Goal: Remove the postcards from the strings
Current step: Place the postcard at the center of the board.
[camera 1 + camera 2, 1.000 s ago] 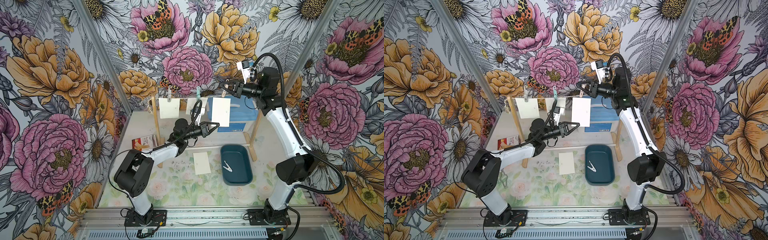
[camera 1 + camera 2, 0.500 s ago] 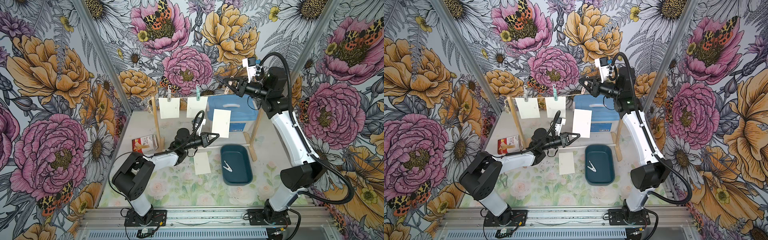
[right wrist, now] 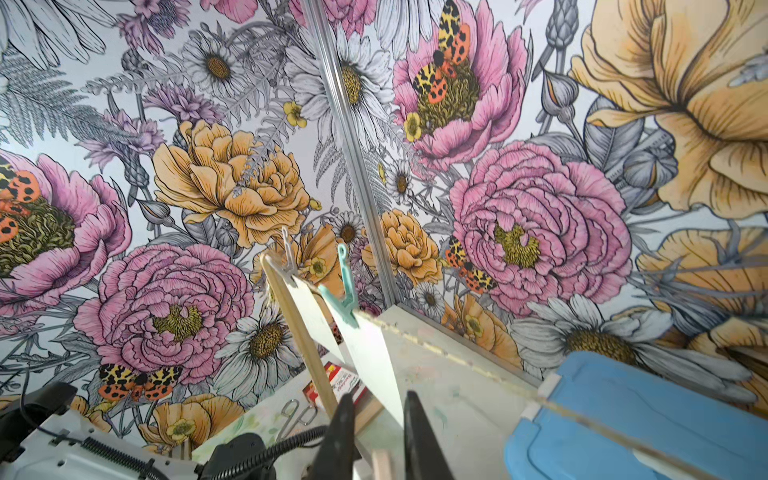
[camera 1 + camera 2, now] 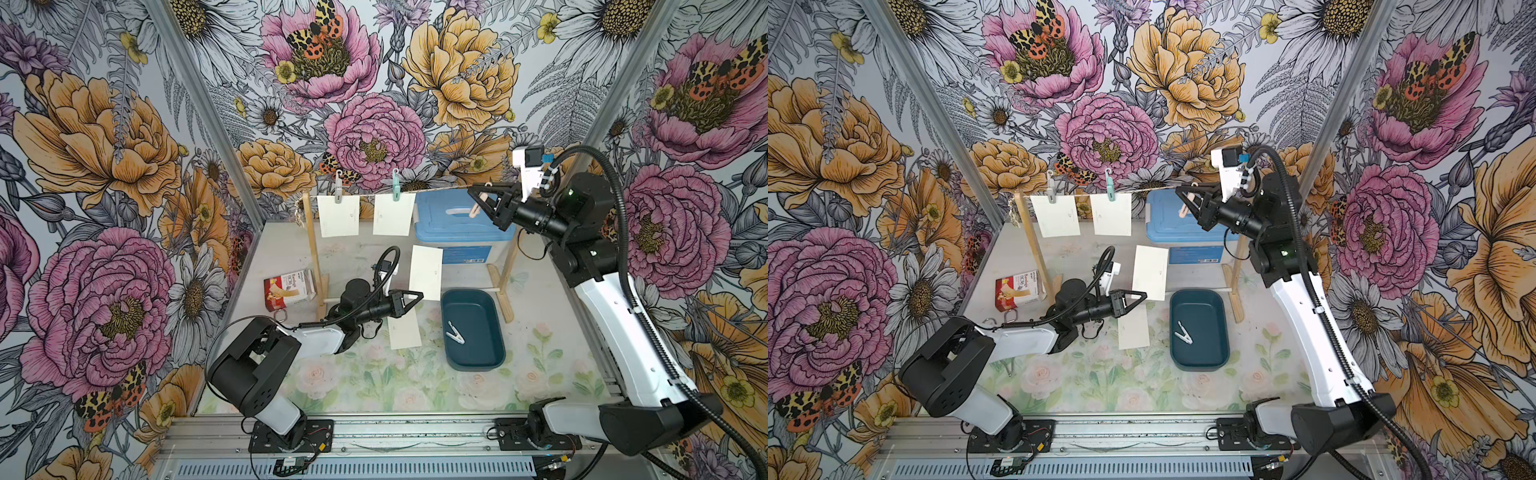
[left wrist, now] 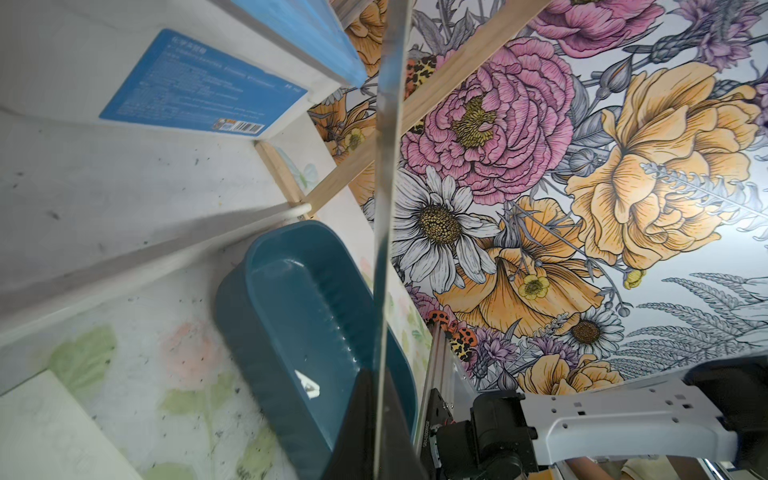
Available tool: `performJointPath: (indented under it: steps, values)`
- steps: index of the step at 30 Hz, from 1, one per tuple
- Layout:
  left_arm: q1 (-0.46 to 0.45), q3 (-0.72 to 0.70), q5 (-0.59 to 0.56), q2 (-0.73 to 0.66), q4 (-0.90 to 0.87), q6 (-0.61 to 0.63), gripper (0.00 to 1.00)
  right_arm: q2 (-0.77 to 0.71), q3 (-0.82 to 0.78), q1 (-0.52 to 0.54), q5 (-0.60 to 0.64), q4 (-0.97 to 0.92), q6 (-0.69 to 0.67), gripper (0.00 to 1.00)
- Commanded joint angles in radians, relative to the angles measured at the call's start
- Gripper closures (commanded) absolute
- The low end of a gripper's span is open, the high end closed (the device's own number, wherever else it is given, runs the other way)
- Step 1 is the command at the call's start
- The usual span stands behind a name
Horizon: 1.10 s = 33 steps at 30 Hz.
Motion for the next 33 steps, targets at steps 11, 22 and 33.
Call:
performJointPath:
  steps: [11, 22, 33]
  values:
    - [0.025, -0.278, -0.123, -0.123, -0.073, -0.045, 1.0, -0.288, -0.474, 0.012, 0.117, 0.009, 0.033, 0.87]
    - [0.077, -0.362, -0.208, -0.357, -0.436, -0.024, 1.0, -0.381, -0.702, 0.037, 0.134, 0.052, 0.095, 0.87]
    - [0.09, -0.353, -0.21, -0.334, -0.507, -0.04, 0.64, -0.396, -0.839, 0.07, 0.169, 0.122, 0.135, 0.86]
